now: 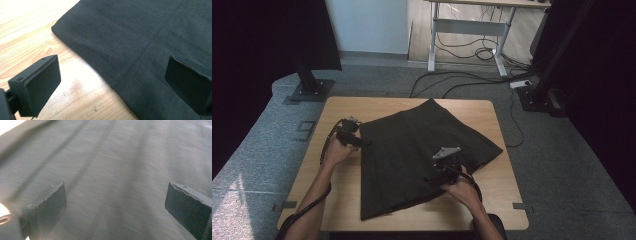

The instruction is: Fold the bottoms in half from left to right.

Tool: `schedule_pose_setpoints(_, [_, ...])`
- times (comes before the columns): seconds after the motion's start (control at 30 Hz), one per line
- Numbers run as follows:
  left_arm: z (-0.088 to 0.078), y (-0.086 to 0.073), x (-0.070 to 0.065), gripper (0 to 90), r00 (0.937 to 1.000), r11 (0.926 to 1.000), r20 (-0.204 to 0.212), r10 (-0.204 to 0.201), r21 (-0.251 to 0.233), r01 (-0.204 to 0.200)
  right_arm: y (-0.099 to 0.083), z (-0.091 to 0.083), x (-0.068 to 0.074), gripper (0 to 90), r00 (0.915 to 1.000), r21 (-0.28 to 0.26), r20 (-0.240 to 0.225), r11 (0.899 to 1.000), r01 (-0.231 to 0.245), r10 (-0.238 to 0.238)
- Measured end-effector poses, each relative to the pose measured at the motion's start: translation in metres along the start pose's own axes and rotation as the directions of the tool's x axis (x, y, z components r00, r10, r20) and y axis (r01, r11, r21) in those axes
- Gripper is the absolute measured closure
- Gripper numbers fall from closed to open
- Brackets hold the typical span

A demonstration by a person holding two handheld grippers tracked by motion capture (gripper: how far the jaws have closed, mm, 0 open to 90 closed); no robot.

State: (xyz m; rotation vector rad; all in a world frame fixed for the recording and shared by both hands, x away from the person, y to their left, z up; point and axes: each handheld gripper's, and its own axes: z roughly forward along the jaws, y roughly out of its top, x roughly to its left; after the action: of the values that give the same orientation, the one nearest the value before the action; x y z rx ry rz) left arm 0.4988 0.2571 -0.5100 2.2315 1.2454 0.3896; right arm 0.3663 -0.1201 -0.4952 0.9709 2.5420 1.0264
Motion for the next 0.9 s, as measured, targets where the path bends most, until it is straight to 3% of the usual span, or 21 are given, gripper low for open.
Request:
schedule_pose_setpoints(0.17, [0.010,0.000,0.005,0.1,0.9998,0.9998,0.006,-0.019,0.000,0.019,0.013,0.016,0.034,2.9,0.9937,0.007,-0.084,0.997,0.075,-0.074])
schedule_pose_setpoints(0.27, [0.015,0.000,0.007,0.1,0.9998,0.9998,-0.001,-0.021,0.005,0.021,0.020,0.030,0.058,2.7,0.9826,0.018,-0.140,0.992,0.126,-0.122])
schedule_pose_setpoints(0.43, [0.018,0.002,0.014,1.3,0.9994,0.9994,-0.010,-0.034,-0.001,0.034,0.030,0.049,0.093,2.0,0.9563,0.033,-0.220,0.978,0.205,-0.193])
schedule_pose_setpoints(0.67, [0.020,0.003,0.021,2.3,0.9980,0.9981,-0.022,-0.060,-0.017,0.060,0.037,0.073,0.136,1.2,0.9077,0.040,-0.326,0.955,0.293,-0.264])
schedule_pose_setpoints(0.73, [0.022,0.003,0.023,2.3,0.9972,0.9972,-0.021,-0.072,-0.022,0.072,0.037,0.078,0.144,1.0,0.8976,0.044,-0.342,0.949,0.311,-0.278])
schedule_pose_setpoints(0.9, [0.029,0.003,0.023,1.4,0.9965,0.9967,-0.034,-0.077,-0.027,0.076,0.039,0.087,0.160,0.9,0.8825,0.048,-0.352,0.936,0.349,-0.312])
